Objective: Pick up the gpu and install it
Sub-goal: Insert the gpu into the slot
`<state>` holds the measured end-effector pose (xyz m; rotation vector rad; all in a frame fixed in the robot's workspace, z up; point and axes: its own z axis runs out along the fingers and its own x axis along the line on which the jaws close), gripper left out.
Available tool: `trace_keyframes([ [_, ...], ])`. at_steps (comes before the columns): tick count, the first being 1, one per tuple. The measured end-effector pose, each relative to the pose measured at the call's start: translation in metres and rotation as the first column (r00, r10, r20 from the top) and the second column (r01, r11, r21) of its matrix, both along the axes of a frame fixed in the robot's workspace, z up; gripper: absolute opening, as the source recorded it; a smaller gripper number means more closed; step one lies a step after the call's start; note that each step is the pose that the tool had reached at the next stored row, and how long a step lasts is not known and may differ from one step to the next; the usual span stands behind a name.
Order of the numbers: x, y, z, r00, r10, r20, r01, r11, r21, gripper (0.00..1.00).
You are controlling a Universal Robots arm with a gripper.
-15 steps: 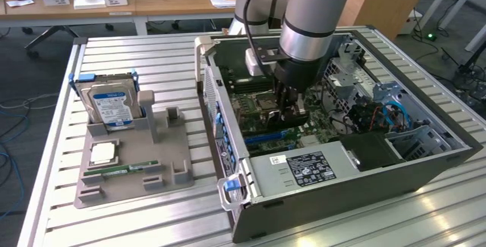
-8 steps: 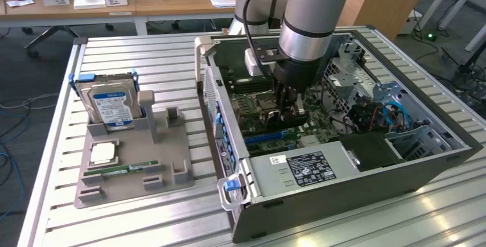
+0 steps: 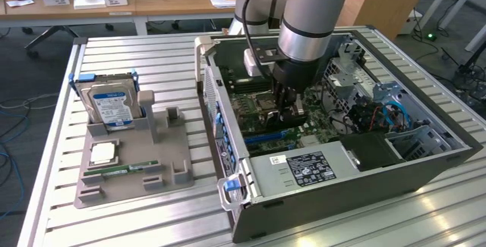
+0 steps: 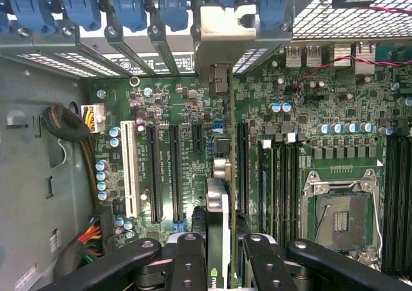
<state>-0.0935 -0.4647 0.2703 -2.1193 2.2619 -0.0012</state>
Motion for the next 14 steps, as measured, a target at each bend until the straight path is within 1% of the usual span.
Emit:
trace_keyframes([
  [3, 0.0, 0.0, -0.0002, 1.0, 0.005, 0.0, -0.005, 1.0, -0.001, 0.27],
  [8, 0.0, 0.0001, -0.0004, 1.0, 0.009, -0.0002, -0.009, 0.9999, -0.0044, 0.27],
  [14, -0.0003, 0.001, -0.0006, 1.0, 0.009, -0.0003, -0.009, 0.9999, -0.0062, 0.27],
])
